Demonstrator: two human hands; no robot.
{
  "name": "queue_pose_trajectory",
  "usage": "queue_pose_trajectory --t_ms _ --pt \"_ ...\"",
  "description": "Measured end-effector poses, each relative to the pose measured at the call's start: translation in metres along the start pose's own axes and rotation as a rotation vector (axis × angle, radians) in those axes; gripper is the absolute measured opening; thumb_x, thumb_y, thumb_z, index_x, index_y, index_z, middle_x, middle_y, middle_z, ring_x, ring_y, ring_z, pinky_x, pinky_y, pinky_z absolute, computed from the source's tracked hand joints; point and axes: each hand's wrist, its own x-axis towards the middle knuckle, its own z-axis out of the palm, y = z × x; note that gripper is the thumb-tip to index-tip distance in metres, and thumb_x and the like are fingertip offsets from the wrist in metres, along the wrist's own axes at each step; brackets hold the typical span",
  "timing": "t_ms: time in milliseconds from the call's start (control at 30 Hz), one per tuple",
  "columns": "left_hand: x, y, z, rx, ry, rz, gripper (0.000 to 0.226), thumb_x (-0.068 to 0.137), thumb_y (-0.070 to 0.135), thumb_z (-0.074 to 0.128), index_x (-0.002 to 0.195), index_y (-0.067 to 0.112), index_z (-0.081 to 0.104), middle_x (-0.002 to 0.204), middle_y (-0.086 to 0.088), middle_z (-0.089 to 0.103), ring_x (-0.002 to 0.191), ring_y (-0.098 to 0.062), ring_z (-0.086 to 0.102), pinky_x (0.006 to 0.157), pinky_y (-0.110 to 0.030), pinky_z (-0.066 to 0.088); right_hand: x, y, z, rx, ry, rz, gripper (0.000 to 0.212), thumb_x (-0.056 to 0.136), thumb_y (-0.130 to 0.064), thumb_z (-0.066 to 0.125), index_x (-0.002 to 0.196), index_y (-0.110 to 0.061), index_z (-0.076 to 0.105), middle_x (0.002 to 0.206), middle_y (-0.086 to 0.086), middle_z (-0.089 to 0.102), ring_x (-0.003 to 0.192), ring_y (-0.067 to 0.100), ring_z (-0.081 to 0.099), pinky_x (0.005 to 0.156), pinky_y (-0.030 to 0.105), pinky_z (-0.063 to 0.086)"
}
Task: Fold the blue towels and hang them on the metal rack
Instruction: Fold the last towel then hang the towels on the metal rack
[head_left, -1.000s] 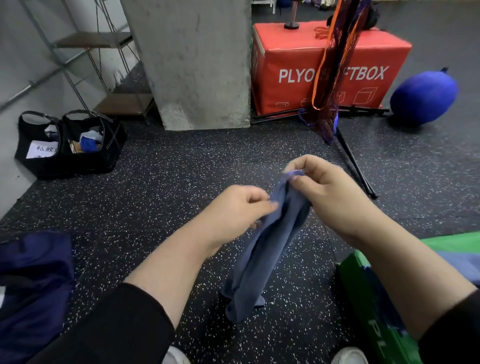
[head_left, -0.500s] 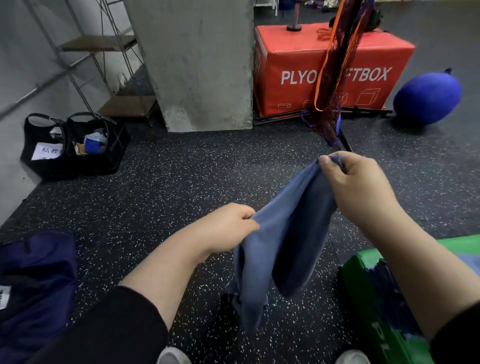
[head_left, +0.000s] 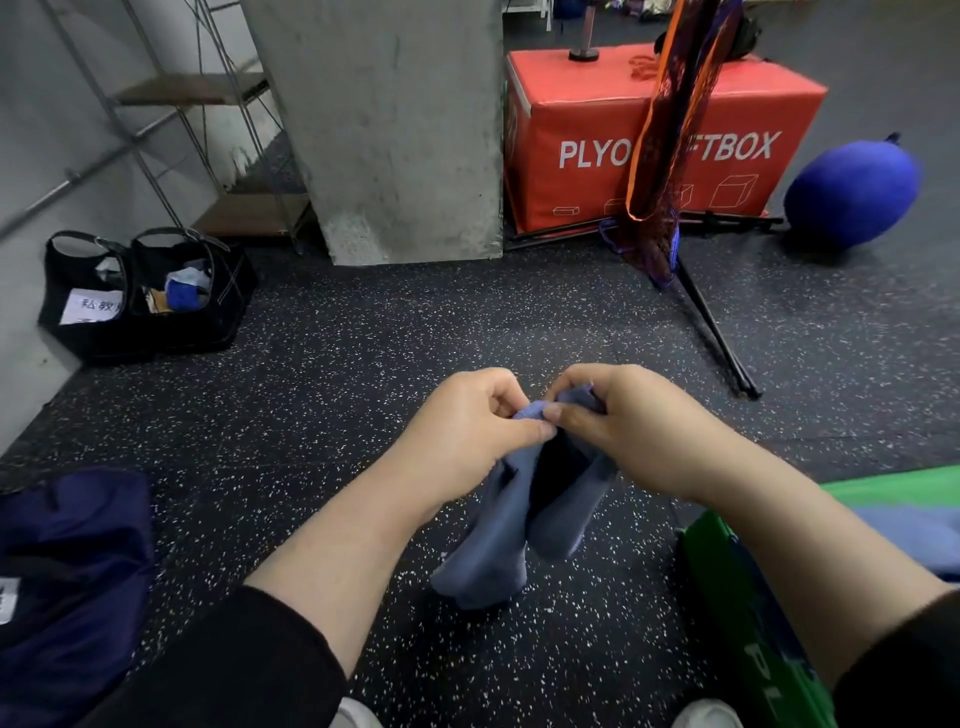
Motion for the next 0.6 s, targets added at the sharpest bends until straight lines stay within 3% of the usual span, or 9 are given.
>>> queue_pose_trajectory --t_ms 67,133,233,333,433,533,600 --pt "-0.001 -0.001 -0.005 0.047 -0.089 -0.046 0.021 0.087 0.021 0.078 0.083 0.005 0.066 0.069 -0.010 0.064 0.063 -0.013 0.051 0.063 -0.030 0.036 0.002 0.001 -0.002 -0.016 0.145 0.019 0.011 0.096 -0.038 0.062 0.089 -0.029 0.062 0.069 -0.009 0.064 0.064 0.003 0.058 0.057 0.021 0.043" --pt "-0.003 -0.004 -0.009 0.185 -0.179 -0.129 0.028 0.093 0.027 0.071 0.079 0.004 0.062 0.065 -0.005 0.053 0.058 -0.013 0.042 0.059 -0.031 0.030 0.004 0.003 -0.007 0.000 0.289 0.053 0.011 0.098 -0.036 0.060 0.090 -0.029 0.059 0.070 -0.012 0.061 0.070 0.008 0.058 0.060 0.027 0.039" --pt "-0.003 -0.011 -0.013 0.290 -0.190 -0.198 0.030 0.094 0.029 0.063 0.069 0.016 0.054 0.061 0.003 0.042 0.055 -0.014 0.032 0.058 -0.033 0.024 0.006 0.013 -0.016 0.015 0.373 0.164 0.009 0.100 -0.033 0.058 0.091 -0.030 0.058 0.073 -0.014 0.058 0.077 0.020 0.058 0.066 0.028 0.034" --pt "0.000 -0.014 -0.015 0.258 -0.105 -0.085 0.022 0.096 0.028 0.065 0.075 0.020 0.064 0.063 0.014 0.058 0.058 -0.006 0.045 0.061 -0.027 0.035 0.003 0.016 -0.018 -0.044 0.296 0.195 0.002 0.096 -0.031 0.064 0.097 -0.030 0.062 0.087 -0.002 0.066 0.089 0.023 0.063 0.072 0.029 0.039" --pt "0.000 -0.009 -0.012 0.244 -0.054 0.044 0.016 0.094 0.026 0.072 0.078 0.024 0.070 0.057 0.026 0.057 0.054 0.009 0.048 0.056 -0.009 0.033 -0.002 0.006 -0.013 0.000 0.095 0.078 0.036 0.091 -0.027 0.071 0.124 -0.035 0.061 0.081 0.002 0.069 0.071 0.008 0.059 0.071 0.029 0.042" --pt "0.000 -0.003 -0.007 0.174 -0.049 0.094 0.011 0.088 0.025 0.079 0.079 0.021 0.075 0.056 0.021 0.057 0.054 0.004 0.046 0.055 -0.014 0.033 -0.004 -0.002 -0.005 0.023 -0.055 -0.019 0.048 0.093 -0.023 0.066 0.133 -0.046 0.053 0.070 0.001 0.064 0.057 0.004 0.047 0.067 0.027 0.047" --pt "0.000 -0.001 -0.006 0.129 -0.053 0.094 0.017 0.085 0.026 0.082 0.076 0.015 0.074 0.058 0.010 0.053 0.057 -0.007 0.040 0.057 -0.025 0.029 -0.004 -0.003 -0.003 0.039 -0.109 -0.047 0.044 0.094 -0.018 0.061 0.125 -0.049 0.056 0.062 -0.006 0.057 0.054 0.004 0.043 0.060 0.027 0.045"
